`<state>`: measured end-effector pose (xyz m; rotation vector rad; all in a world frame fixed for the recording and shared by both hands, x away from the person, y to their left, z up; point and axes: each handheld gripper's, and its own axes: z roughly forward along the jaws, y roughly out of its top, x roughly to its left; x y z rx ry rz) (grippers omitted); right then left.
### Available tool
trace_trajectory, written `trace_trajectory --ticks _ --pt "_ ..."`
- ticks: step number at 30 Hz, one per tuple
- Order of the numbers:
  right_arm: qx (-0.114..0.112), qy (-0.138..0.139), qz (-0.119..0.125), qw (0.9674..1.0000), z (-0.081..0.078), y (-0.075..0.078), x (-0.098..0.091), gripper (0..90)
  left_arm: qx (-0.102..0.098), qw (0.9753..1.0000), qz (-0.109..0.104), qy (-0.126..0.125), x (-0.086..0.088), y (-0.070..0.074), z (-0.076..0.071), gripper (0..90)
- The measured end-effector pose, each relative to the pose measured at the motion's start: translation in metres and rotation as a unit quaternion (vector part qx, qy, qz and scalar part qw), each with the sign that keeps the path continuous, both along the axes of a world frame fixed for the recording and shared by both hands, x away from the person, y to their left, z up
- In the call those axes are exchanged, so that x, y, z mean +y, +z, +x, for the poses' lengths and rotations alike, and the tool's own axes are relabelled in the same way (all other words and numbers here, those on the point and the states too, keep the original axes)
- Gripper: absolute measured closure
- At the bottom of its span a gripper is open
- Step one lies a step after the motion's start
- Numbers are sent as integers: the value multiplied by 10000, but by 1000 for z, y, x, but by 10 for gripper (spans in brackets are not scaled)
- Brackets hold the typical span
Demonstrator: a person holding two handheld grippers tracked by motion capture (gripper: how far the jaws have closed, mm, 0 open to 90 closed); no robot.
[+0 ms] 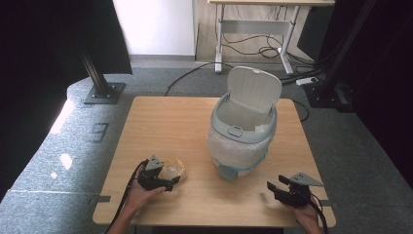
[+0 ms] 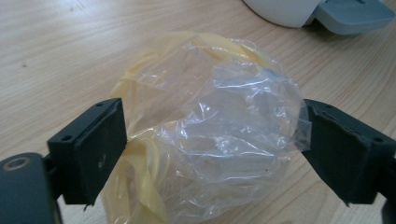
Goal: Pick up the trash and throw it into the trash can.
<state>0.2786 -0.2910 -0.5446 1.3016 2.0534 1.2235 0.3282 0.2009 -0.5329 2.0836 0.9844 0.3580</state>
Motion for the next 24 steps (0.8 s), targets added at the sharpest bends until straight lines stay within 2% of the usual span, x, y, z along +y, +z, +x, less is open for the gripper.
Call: trace_trajectory --ticks 6,7,9,16,17,19,20,21,22,24 --pt "11 -23 -4 10000 0 -1 -1 385 92 10000 10 23 1 -5 2 246" --pt "20 -24 -8 10000 -1 -1 -1 385 102 9999 -31 -2 2 -7 2 246" --pt "23 -20 -35 10000 -1 -1 0 385 118 9999 -47 -59 2 -8 2 309" --pt "12 3 -9 10000 -1 0 1 386 0 10000 -20 -54 3 -8 0 483" --pt "12 3 -9 10000 -1 0 1 386 -42 10000 7 -55 3 -8 -1 483" --pt "3 9 44 10000 -1 1 1 388 -105 9999 41 -59 3 -6 -2 558" --pt "-2 4 48 10000 -1 1 1 388 -139 9999 45 -68 3 -5 -3 558" --pt "-9 -1 34 10000 -1 1 0 388 -163 9998 29 -85 4 -4 -3 581" --pt "1 -15 32 10000 -1 0 -1 388 -187 9997 -96 -115 6 0 -4 607" --pt "6 -30 33 10000 -1 0 -2 389 -244 9994 -205 -154 10 4 -5 622"
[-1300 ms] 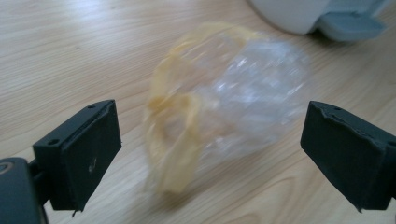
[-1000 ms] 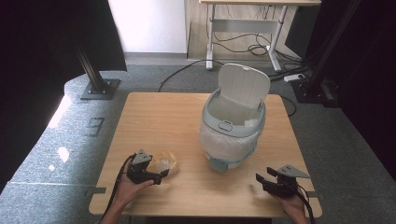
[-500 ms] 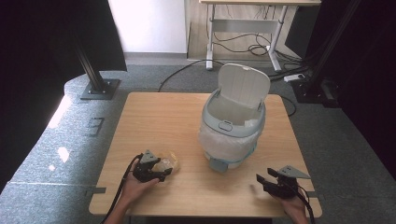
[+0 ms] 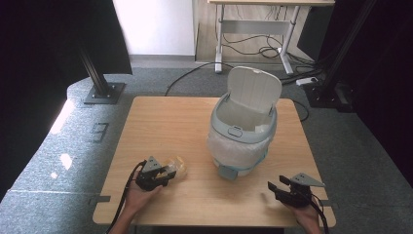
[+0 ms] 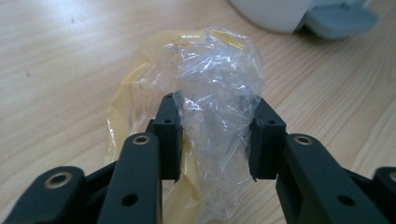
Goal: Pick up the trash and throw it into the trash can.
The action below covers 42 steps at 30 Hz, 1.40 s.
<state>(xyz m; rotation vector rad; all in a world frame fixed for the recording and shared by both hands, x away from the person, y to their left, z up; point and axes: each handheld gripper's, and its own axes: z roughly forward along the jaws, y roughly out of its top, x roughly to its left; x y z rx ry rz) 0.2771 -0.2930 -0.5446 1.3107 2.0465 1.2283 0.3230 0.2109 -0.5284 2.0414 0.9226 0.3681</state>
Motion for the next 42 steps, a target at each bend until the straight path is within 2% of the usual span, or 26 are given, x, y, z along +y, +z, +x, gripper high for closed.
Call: trace_trajectory --ticks 1,3,7,8,11,15,17,20,23,25,26,29,30,31,35,42 --pt "-1 -7 0 10000 0 0 -1 389 0 10000 0 0 0 0 0 628" --pt "-7 -18 -6 10000 0 0 -1 390 -36 9998 -170 -7 6 6 -2 640" --pt "-10 -13 -9 10000 1 0 -1 390 -35 9995 -326 -29 12 12 -4 652" --pt "-4 -14 -30 10000 1 0 -1 390 -60 9991 -429 -23 15 16 -5 656" --pt "-3 -24 -35 10000 1 0 -2 391 -140 9989 -452 57 18 21 -6 656" --pt "-4 -61 -1 10000 1 0 -3 392 -178 9986 -507 28 19 27 -7 658" --pt "2 -83 9 10000 1 0 -4 392 -188 9981 -582 10 19 32 -7 659" --pt "66 -144 110 9998 2 -1 -6 393 -301 9961 -826 -84 19 46 -10 659" --pt "138 -203 335 9991 3 -2 -8 396 -413 9957 -808 -172 16 61 -12 658" --pt "150 -239 312 9991 4 -3 -9 396 -442 9955 -817 -194 15 66 -12 658" --pt "154 -260 301 9991 4 -4 -10 396 -486 9948 -864 -240 13 75 -12 658" --pt "180 -300 284 9990 5 -6 -10 396 -513 9941 -911 -282 12 83 -12 657" --pt "186 -306 281 9990 5 -6 -10 396 -559 9937 -919 -313 10 90 -12 657" --pt "189 -313 273 9990 5 -6 -10 396 -559 9937 -919 -313 10 90 -12 656" --pt "194 -321 249 9990 5 -7 -11 396 -611 9923 -975 -468 3 108 -11 655" --pt "249 -396 220 9987 6 -9 -13 396 -682 9904 -1042 -599 -4 127 -9 655"
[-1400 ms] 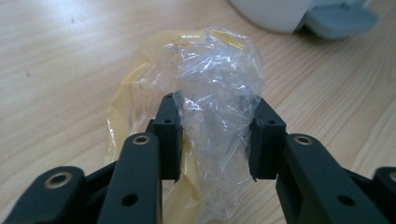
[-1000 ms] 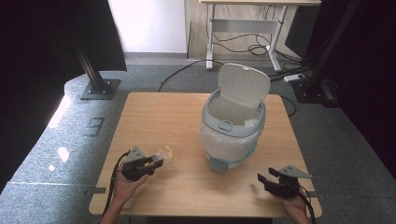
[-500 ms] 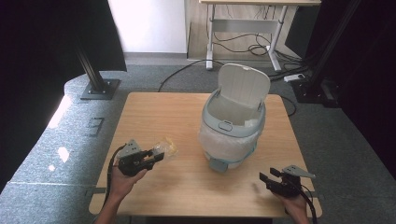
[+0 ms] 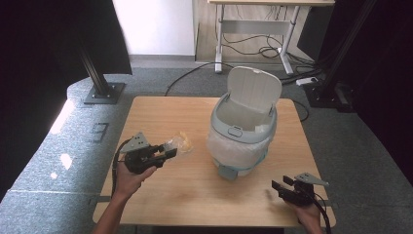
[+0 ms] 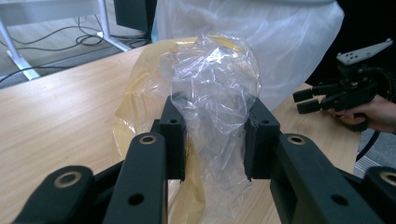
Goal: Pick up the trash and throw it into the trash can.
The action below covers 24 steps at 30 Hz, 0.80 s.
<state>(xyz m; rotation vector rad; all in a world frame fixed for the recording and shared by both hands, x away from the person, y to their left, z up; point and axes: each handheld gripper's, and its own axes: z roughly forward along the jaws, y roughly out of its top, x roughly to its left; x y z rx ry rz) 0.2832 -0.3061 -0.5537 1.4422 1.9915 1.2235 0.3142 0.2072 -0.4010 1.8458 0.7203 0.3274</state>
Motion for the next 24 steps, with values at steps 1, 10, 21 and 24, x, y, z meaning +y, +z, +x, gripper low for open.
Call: trace_trajectory --ticks 1,10,21,24 --pt "6 -1 -9 10000 0 0 0 396 -34 10000 20 -9 -3 5 1 655" --pt "36 -28 -68 10000 0 -1 0 396 -250 9996 42 -102 -13 30 3 655" --pt "49 -72 -87 9999 0 -2 -1 396 -284 9993 -37 -251 -23 47 11 654" --pt "50 -72 -104 9999 0 -2 -1 396 -312 9992 -69 -257 -26 50 13 654"
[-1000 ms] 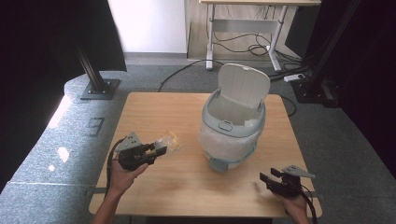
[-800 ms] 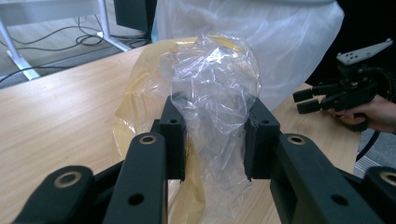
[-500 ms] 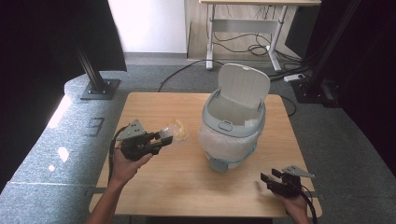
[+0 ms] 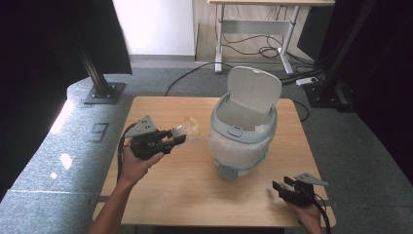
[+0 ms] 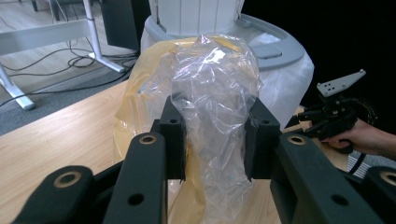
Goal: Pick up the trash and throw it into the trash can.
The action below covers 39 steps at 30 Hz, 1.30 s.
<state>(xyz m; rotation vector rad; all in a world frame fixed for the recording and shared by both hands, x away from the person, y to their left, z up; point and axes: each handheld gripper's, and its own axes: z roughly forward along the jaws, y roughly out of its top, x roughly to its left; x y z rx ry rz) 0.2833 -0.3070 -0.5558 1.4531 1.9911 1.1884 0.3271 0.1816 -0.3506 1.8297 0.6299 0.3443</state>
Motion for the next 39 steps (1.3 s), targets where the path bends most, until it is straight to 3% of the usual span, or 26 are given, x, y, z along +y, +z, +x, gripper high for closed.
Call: trace_trajectory --ticks 12,19,39 --pt "45 16 -87 10000 0 -2 2 396 -45 9997 -158 -178 -11 18 10 654" --pt "61 7 -104 9999 0 -3 1 396 -63 9994 -162 -287 -20 29 15 652" --pt "154 72 -163 9997 2 -5 4 392 -67 9991 -93 -406 -36 41 26 650"
